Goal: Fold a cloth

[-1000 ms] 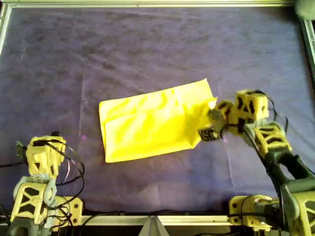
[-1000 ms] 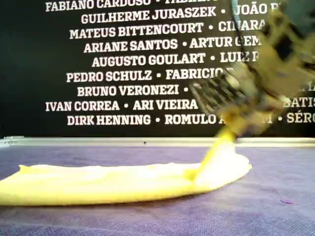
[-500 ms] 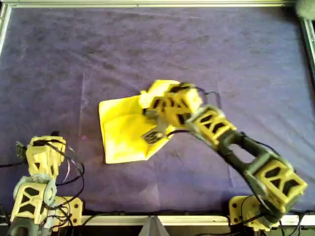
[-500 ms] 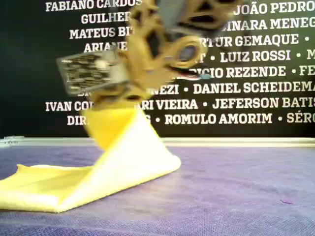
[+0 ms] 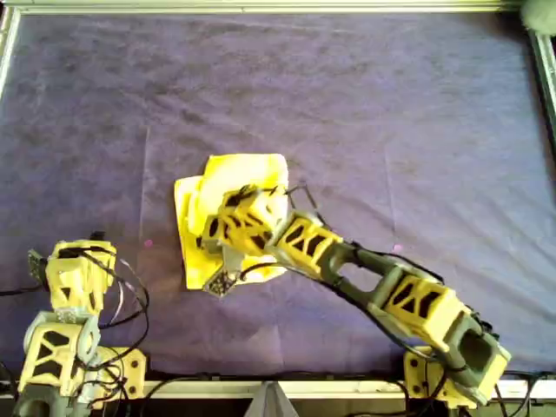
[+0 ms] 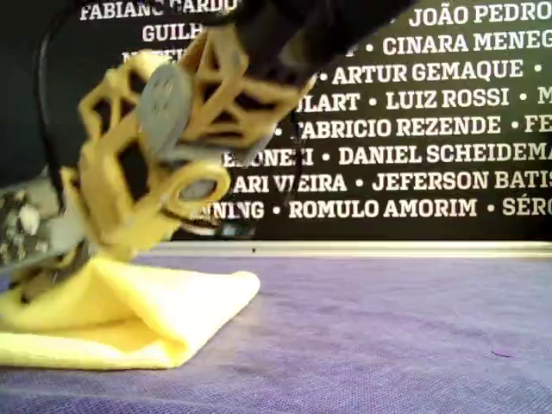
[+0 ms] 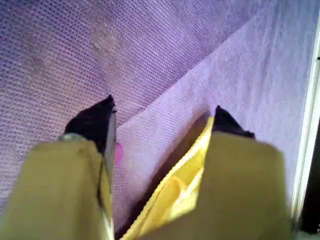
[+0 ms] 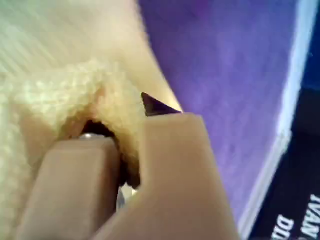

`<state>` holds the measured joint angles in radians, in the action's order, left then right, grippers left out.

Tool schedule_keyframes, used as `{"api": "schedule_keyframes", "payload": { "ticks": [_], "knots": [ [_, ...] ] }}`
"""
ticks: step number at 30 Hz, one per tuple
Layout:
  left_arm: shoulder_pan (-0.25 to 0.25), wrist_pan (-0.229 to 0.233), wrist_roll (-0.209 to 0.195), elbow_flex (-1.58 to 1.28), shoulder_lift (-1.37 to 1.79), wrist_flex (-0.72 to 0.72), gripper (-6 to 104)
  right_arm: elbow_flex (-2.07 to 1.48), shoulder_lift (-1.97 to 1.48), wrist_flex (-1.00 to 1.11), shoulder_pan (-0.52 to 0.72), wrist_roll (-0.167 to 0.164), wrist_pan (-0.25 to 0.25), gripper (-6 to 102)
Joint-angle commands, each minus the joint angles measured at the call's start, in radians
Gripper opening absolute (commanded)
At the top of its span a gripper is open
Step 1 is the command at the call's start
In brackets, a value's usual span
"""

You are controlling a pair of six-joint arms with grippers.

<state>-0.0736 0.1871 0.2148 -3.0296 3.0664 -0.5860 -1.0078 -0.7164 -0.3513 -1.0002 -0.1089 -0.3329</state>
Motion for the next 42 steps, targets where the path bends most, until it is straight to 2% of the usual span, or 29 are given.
{"api": "schedule_keyframes", "payload": {
  "ticks": [1,8,10,13,18,23,27,30,33,35,38,40,42],
  "knots": [
    [0.012,0.006,0.003,0.061,0.015,0.018,69,0.097,-0.029,0.04,0.0,0.005,-0.005,10],
    [0.012,0.006,0.005,0.061,0.015,0.018,69,0.089,-0.041,0.014,0.0,0.003,-0.018,49],
    [0.012,0.006,0.005,0.06,0.015,0.017,69,0.091,-0.08,-0.037,0.0,0.003,-0.005,57],
    [0.012,0.006,0.005,0.06,0.015,0.017,69,0.098,-0.147,-0.153,0.002,-0.011,-0.003,59],
    [0.011,0.005,0.002,0.061,0.015,0.017,69,0.098,-0.298,-0.334,0.032,-0.015,-0.003,59],
    [0.008,0.003,-0.008,0.086,0.017,0.015,69,0.075,-0.472,-0.486,0.115,-0.015,-0.003,59],
    [0.008,0.002,-0.009,0.115,0.017,0.014,68,0.075,-0.554,-0.689,0.199,-0.015,-0.003,59],
    [0.008,0.002,-0.009,0.137,0.017,0.014,68,0.075,-0.598,-0.85,0.296,-0.015,-0.003,52],
    [0.0,0.0,-0.011,0.144,0.017,0.012,68,0.075,-0.611,-0.969,0.443,-0.015,-0.003,36],
    [-0.037,-0.009,-0.011,0.144,0.017,0.012,68,0.075,-0.611,-1.003,0.563,-0.015,-0.018,22],
    [-0.124,-0.06,-0.011,0.147,0.017,0.014,68,0.075,-0.614,-1.025,0.727,0.002,-0.021,4],
    [-0.172,-0.086,-0.011,0.15,0.017,0.015,68,0.072,-0.617,-1.043,0.818,0.003,-0.021,-1],
    [-0.179,-0.086,-0.012,0.156,0.017,0.014,68,0.06,-0.635,-1.112,0.913,0.003,-0.021,0]
  ]
}}
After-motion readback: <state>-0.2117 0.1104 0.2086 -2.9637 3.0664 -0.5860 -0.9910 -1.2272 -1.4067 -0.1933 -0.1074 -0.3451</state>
